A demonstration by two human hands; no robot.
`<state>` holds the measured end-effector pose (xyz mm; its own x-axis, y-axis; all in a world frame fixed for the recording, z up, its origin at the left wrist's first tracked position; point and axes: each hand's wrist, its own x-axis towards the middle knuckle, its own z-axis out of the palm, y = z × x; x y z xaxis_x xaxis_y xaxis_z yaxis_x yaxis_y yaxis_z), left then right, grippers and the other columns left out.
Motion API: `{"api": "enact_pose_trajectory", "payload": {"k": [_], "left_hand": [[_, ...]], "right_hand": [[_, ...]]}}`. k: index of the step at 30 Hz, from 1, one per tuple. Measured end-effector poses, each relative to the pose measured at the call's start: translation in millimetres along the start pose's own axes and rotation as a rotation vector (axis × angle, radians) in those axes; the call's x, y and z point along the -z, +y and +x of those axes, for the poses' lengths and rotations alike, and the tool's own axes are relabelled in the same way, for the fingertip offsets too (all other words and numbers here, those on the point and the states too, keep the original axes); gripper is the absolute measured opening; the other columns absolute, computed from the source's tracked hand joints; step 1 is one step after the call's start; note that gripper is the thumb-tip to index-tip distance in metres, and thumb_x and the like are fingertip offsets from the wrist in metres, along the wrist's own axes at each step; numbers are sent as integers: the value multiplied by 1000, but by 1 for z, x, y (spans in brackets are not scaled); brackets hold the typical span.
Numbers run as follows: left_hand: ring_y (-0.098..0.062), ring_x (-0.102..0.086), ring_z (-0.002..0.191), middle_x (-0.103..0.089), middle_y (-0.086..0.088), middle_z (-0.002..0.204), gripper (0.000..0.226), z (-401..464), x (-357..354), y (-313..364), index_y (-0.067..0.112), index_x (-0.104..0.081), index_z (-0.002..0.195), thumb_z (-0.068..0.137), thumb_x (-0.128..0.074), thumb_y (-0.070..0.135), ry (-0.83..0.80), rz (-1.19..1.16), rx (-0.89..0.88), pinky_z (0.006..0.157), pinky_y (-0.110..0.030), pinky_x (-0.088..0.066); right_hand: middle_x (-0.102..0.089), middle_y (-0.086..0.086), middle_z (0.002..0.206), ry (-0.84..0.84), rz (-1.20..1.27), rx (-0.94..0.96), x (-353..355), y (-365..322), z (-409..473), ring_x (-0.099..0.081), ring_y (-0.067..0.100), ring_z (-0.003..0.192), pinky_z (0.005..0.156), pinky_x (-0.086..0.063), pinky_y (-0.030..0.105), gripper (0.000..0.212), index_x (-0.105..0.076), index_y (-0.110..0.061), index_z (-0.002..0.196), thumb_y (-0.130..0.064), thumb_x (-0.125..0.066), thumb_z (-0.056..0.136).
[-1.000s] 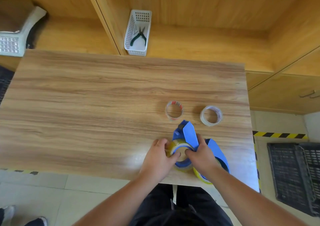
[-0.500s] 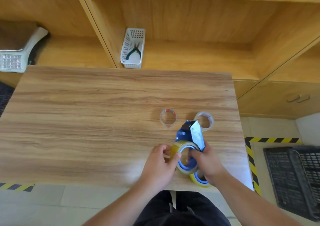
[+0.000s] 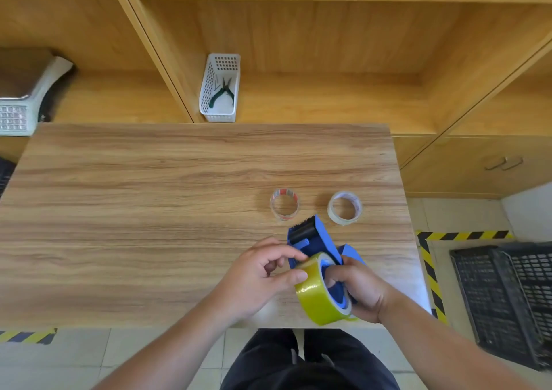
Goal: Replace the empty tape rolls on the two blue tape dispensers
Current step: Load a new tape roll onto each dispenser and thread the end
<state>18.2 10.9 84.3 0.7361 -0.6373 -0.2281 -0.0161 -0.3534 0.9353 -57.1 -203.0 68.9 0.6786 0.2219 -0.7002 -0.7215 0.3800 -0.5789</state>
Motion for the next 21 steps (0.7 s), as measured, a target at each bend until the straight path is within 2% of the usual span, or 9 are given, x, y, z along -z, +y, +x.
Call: {"api": "enact_pose_trajectory", "payload": {"k": [3,6,9,14,17,21], "left_hand": [[-11,-53,70,-58,5,82,17,-1,5,4,35,-78,98,87,-71,46,25,128,-63,65,-20,-41],[-17,-58,76,-60,8,82,16,-4,8,10,34,-75,96,92,-64,45,0,279,-108,63,-24,-44],[-11,-59,75,-56,15,80,12,-9,10,12,31,-73,92,90,-62,36,-25,406,-179,63,-21,-45],[-10,-58,73,-52,16,73,13,-9,12,13,29,-69,82,87,-61,38,-65,495,-151,61,-22,-45],[-11,-57,76,-55,11,78,20,-8,16,13,27,-71,86,92,-57,41,-150,489,-154,65,-24,-45],[-7,-61,83,-61,14,94,26,-2,24,15,28,-73,97,97,-51,42,-245,529,-161,74,-26,-48]], "right_hand": [[-69,17,77,-20,-22,-35,-1,1,-1,-67,28,69,59,-53,31,34,-69,3,96,0,-54,65],[-69,17,80,-26,-29,-69,-3,5,0,-67,28,70,61,-54,31,37,-70,3,100,-1,-56,66],[-70,18,80,-40,-22,-99,-6,10,1,-68,28,70,60,-55,32,36,-71,4,99,0,-56,66],[-72,18,81,-42,-32,-140,-8,19,0,-70,29,73,64,-56,33,32,-75,-1,90,2,-56,65],[-71,18,81,-54,-32,-185,-8,22,1,-69,30,74,67,-54,33,31,-76,0,88,3,-57,64],[-66,12,68,-71,-54,-300,-11,20,0,-65,26,63,62,-51,29,18,-73,-2,72,1,-58,61]]}}
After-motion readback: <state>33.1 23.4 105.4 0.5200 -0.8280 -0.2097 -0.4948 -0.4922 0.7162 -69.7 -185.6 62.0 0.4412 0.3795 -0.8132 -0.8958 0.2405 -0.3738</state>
